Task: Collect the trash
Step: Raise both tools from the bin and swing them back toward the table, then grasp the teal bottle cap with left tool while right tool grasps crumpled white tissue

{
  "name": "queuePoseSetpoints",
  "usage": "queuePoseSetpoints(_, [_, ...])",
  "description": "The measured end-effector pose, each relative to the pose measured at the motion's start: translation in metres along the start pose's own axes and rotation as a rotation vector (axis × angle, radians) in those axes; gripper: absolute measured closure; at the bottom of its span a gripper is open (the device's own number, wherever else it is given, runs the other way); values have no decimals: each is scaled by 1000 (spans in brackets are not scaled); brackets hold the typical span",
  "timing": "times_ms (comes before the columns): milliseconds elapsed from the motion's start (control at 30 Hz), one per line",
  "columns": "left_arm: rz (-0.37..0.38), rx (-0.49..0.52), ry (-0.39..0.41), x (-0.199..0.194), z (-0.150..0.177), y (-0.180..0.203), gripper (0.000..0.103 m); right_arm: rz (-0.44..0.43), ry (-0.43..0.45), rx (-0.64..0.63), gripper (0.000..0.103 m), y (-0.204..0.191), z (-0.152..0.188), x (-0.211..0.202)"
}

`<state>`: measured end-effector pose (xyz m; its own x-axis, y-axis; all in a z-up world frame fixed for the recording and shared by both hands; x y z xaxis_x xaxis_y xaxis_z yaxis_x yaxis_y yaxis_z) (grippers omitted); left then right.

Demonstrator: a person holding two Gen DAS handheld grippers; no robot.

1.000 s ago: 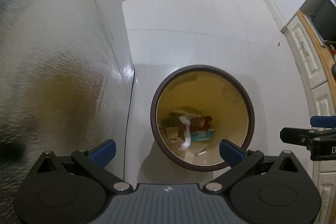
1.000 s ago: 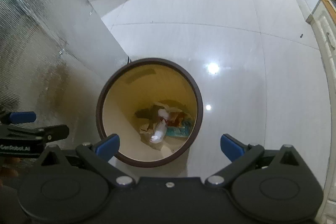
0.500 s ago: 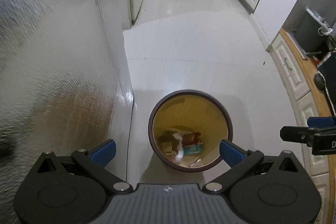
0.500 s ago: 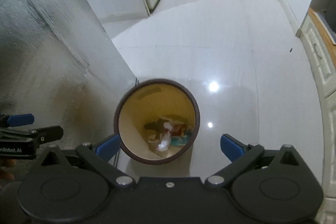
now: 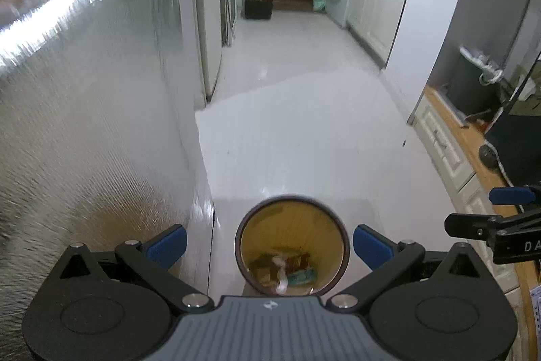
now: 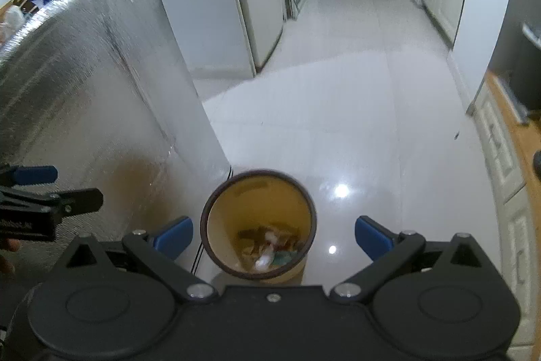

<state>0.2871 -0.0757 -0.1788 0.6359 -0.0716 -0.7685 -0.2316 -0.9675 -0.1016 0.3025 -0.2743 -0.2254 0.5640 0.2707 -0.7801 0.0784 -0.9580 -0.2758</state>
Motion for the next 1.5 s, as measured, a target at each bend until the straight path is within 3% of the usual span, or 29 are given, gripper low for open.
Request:
queuePoseSetpoints(433, [-92,22,221,-122,-21,3,0,-80,229,-27,0,-25,-16,-98])
queuePoseSetpoints(867, [-280,0,423,-252,-15,-46,0,-241,408,-110,0,-98,-36,-160])
queuePoseSetpoints(1067, [-311,-11,452,-277,-11,-80,0,-310,447,-141,0,-138,-47,-168])
queuePoseSetpoints(1167, [-352,-10,440,-279,-14,-103,0,-351,463,-166,0,-159,-51,-168])
queuePoseSetpoints(1500, [-389,-69,389,-274,-23,-205,0,-398,493,-280,0,-229,-56,-144])
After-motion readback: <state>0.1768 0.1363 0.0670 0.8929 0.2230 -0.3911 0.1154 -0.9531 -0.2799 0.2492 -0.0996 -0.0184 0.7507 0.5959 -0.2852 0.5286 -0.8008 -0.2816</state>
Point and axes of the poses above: each gripper's, at about its wrist camera, not at the fingertips, and x roughly the way its jaws point, y to its right, z to its underside, the point moved 5 cm from there along x, roughly the way its jaws point, and after that the axes turned 12 degrees about x, right-handed, at the moved point
